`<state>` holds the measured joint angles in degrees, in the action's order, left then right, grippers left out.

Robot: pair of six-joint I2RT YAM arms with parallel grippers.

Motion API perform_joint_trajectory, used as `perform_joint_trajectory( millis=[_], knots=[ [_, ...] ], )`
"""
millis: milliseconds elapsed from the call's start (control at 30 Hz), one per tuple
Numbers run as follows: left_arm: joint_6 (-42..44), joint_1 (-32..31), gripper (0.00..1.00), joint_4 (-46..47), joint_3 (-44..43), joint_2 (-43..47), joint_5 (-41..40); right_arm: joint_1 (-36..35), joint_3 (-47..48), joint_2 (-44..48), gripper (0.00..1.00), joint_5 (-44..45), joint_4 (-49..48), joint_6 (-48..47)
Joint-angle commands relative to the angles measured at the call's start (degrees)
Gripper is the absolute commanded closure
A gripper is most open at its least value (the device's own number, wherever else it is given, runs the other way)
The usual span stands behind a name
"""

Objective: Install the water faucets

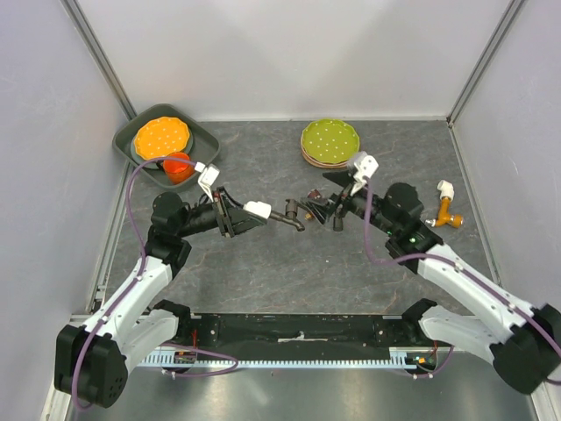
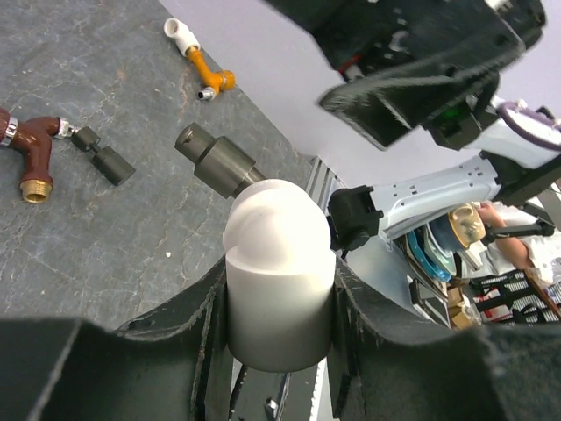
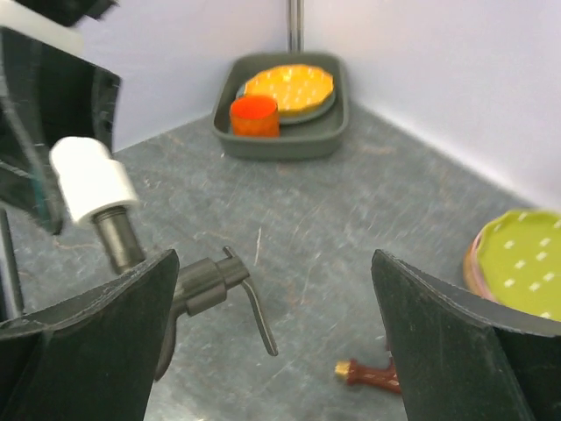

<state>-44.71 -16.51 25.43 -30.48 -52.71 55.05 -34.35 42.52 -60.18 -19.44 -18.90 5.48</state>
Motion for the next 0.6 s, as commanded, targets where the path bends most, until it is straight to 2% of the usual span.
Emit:
perform_joint_trajectory(
  millis=[0,100,267,367,567],
  knots=[
    [-0.2,0.3,0.98,1.1,-3.3,0.7,-2.4,-1.9,-3.7,5.9,0.02,-5.4,-2.4,-14.6],
    [-0.7,0.7,0.98,0.8,-3.3,0.4,-3.0,-7.1,-5.2,6.8,0.02,-5.8,-1.7,-21.8],
    [-2.5,1.8,0.98,0.8,-3.1,-0.4,-3.0,-19.4,-3.3,4.4,0.02,8.5,2.9,-32.4],
    [-4.0,2.3,0.98,2.5,-2.8,-0.8,-2.0,-22.2,-3.3,1.8,0.02,16.9,0.9,-36.1],
    [-4.9,2.4,0.98,3.7,-2.8,-1.2,-0.6,-24.3,-6.0,-2.9,0.02,26.1,-9.6,-39.6]
  ],
)
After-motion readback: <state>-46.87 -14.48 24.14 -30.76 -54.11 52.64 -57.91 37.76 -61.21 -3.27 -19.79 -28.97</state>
